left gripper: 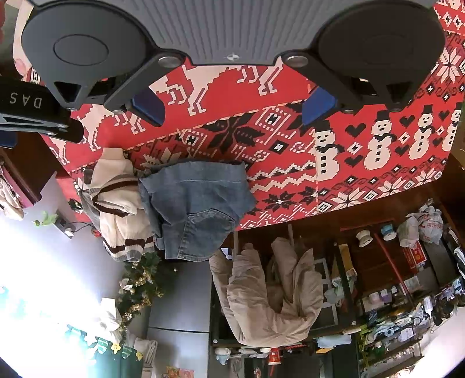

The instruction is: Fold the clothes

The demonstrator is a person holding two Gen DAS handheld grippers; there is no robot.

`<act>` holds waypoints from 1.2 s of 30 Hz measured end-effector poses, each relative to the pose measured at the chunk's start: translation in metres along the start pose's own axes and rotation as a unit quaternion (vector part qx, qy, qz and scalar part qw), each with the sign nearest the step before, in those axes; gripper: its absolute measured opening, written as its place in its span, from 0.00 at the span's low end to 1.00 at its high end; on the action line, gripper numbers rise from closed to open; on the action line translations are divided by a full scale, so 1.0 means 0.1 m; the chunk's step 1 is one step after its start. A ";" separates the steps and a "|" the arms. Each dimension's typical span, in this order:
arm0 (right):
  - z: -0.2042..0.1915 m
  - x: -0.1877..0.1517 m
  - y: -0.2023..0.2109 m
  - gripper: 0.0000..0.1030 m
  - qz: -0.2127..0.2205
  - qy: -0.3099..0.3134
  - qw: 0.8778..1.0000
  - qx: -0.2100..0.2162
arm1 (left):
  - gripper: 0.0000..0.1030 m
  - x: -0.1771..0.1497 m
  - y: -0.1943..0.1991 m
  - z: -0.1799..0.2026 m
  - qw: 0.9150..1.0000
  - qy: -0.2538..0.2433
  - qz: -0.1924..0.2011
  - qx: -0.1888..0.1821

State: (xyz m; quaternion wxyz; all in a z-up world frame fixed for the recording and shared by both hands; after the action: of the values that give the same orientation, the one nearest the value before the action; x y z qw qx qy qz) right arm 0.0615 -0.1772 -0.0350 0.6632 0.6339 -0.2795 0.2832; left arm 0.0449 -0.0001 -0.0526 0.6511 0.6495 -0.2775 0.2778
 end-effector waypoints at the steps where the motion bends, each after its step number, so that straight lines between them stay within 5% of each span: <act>1: 0.00 0.00 0.00 0.99 0.001 -0.001 1.000 0.001 | 0.99 0.00 0.01 0.00 1.000 0.000 0.002 0.000; 36: 0.02 -0.06 0.10 0.99 0.003 -0.002 1.000 0.000 | 0.99 -0.09 0.05 0.02 1.000 -0.008 0.011 0.009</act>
State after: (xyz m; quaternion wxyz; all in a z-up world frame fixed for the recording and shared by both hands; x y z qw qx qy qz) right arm 0.0502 -0.1790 -0.0329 0.6620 0.6336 -0.2825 0.2836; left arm 0.0353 -0.0020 -0.0558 0.6402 0.6543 -0.2869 0.2822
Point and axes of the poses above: each gripper's, at about its wrist camera, not at the fingertips, and y roughly against the way its jaws point, z to its right, x to its top, the point moved 7 cm from there along -y, roughly the way its jaws point, and after that the axes turned 5 degrees about z, right-handed, at the moved point
